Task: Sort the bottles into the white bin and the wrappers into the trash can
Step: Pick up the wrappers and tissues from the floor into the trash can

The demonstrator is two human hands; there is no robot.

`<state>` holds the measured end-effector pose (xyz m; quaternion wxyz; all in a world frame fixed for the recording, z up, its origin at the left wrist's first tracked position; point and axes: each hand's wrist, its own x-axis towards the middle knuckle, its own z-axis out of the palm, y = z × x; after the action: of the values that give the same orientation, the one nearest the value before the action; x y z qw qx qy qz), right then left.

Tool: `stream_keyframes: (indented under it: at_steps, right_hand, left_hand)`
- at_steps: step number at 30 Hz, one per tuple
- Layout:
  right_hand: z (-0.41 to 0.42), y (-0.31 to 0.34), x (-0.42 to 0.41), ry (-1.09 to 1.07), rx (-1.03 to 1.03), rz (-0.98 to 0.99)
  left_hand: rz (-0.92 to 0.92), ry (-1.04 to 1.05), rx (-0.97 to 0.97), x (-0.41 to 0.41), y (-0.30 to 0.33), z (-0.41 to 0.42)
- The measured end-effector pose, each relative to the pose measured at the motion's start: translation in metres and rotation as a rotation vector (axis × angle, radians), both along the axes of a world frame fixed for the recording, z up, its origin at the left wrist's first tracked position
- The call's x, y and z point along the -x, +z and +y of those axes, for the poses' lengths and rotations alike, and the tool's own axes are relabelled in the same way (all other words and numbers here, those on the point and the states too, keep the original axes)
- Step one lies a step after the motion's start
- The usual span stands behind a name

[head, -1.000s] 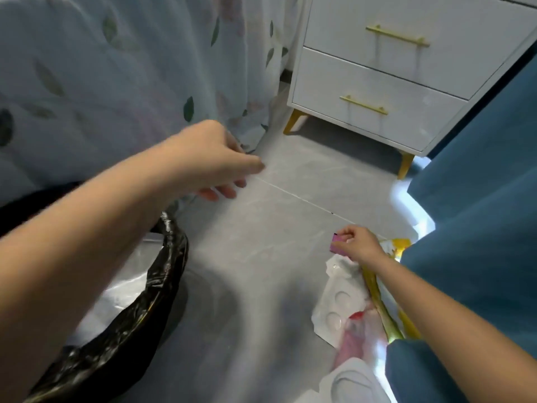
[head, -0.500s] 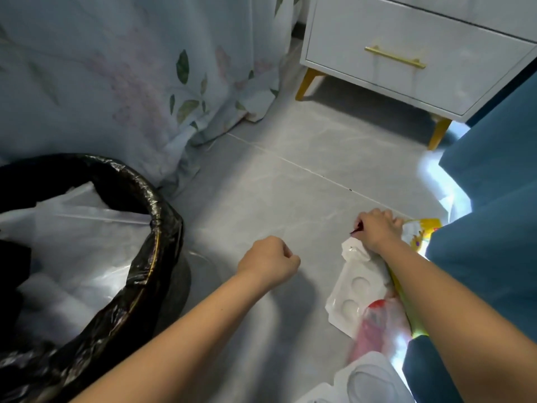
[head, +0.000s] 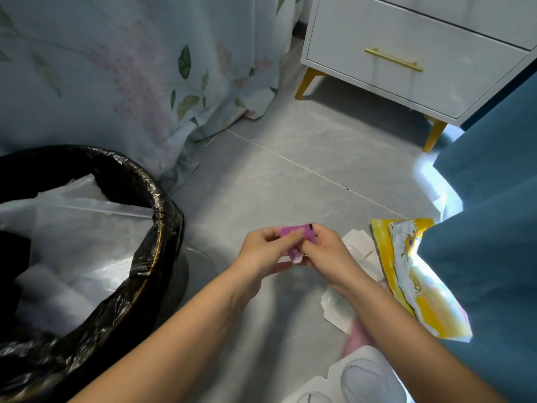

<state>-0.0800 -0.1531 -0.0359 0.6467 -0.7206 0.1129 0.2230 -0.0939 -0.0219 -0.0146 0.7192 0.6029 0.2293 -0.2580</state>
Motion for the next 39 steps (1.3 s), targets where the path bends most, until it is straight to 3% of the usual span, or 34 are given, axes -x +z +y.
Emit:
stream_keyframes:
  at_steps: [6,9,11,15,17,23,33,39]
  right_hand:
    - [-0.028,-0.002,0.007,0.330,0.237,-0.034]
    - [-0.071,-0.017,-0.025,0.163,0.672,-0.291]
    - [-0.103,-0.033,-0.050,0.200,0.954,-0.380]
    - [-0.126,-0.045,-0.079,0.684,1.404,-0.085]
    - [-0.124,-0.047,-0.083,0.833,1.483,-0.056]
    - [-0.123,-0.056,-0.077,0.818,1.442,-0.086]
    - [-0.110,-0.064,-0.051,0.819,1.202,-0.102]
    - [-0.096,-0.069,-0.046,0.768,0.814,-0.079]
  left_hand:
    - [0.116,0.136,0.015,0.016,-0.015,0.015]
    - [0.131,0.170,0.011,0.020,-0.023,0.019]
    - [0.141,0.209,0.023,0.021,-0.028,0.021]
    - [0.173,0.238,0.043,0.020,-0.034,0.019]
    - [0.196,0.238,0.044,0.019,-0.034,0.018]
    - [0.206,0.262,0.000,0.019,-0.035,0.020]
    - [0.166,0.246,-0.069,0.024,-0.038,0.018]
    - [0.104,0.266,-0.072,0.025,-0.037,0.025]
